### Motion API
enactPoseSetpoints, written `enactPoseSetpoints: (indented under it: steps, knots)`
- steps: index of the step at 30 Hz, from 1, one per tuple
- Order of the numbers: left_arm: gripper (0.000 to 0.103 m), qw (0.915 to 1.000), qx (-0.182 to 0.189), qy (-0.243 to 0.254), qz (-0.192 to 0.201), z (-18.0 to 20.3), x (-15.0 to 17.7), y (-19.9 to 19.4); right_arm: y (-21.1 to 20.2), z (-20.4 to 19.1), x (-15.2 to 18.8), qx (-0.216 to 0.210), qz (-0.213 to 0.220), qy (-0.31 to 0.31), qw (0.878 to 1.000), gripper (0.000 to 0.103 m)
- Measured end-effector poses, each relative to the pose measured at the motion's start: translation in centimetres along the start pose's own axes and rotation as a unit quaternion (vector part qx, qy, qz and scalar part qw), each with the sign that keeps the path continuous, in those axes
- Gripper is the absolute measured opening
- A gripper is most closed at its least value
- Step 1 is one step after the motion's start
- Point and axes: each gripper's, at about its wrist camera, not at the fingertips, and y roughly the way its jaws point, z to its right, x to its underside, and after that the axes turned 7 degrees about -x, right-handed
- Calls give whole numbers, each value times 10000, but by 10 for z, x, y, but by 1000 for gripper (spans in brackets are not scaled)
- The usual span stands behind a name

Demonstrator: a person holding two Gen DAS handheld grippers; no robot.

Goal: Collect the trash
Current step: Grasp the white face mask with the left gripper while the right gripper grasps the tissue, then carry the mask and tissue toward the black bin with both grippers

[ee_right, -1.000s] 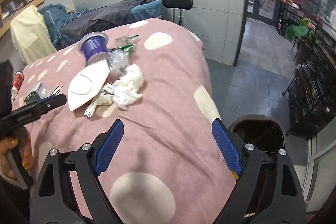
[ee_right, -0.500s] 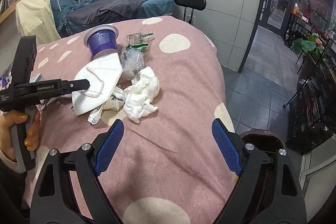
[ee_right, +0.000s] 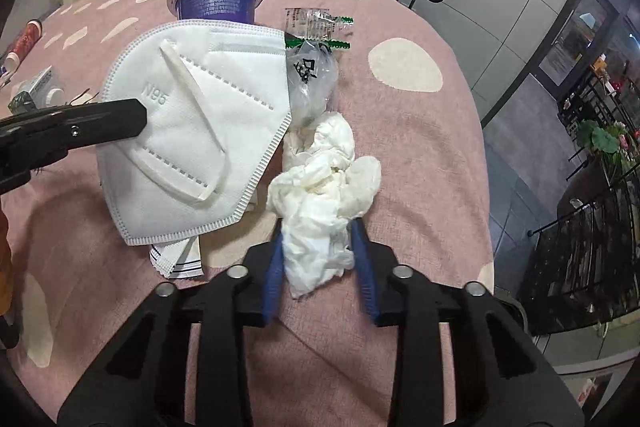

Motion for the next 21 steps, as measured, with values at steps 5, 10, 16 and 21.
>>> enactPoseSetpoints:
  steps: [5,10,16,21]
  knots:
    - [5,9994,-85,173,285,10,4,-19,-18,4,9,-82,240,112,9996,16]
    - [5,9972,-160,430,598,28,12,-40,-42,12,26,-148,494,333,9981,16]
    - [5,9952,-3,575,786,49,17,-57,-67,24,47,-198,764,670,9946,16]
    - [5,9933,172,706,898,70,17,-64,-90,35,65,-185,993,910,9907,16]
